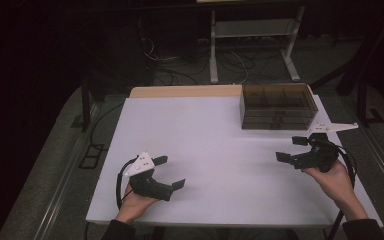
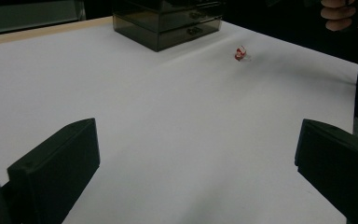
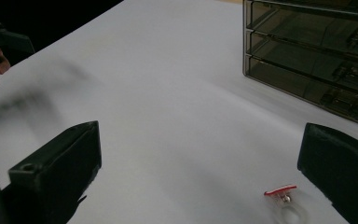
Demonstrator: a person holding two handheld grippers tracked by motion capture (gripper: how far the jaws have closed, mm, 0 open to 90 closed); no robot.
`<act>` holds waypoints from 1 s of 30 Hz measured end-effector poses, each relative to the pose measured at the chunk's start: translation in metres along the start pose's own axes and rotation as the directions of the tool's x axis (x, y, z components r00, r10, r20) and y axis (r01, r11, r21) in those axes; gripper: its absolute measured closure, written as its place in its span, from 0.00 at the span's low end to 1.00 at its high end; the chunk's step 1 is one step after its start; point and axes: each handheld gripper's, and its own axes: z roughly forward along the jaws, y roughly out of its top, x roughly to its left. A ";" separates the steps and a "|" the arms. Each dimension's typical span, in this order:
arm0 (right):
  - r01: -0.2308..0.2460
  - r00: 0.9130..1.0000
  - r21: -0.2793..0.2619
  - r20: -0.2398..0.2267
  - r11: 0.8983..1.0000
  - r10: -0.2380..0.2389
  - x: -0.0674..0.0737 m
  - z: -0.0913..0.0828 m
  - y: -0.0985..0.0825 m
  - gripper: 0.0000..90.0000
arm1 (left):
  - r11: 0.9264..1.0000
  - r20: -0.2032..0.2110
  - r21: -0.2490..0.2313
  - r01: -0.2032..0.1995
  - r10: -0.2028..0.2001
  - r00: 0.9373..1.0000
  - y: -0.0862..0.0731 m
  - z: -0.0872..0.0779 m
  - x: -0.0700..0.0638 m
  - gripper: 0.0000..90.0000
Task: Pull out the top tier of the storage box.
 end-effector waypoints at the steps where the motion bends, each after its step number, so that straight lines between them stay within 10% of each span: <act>1: -0.004 1.000 0.000 0.000 1.000 0.004 -0.001 0.000 0.000 0.00 | 1.000 0.000 0.000 -0.001 0.001 1.000 0.000 0.000 0.000 0.00; 30: -0.057 0.998 0.004 0.002 0.998 0.057 -0.026 0.006 0.025 0.00 | 1.000 0.003 0.002 -0.002 0.002 1.000 0.000 0.001 0.000 0.00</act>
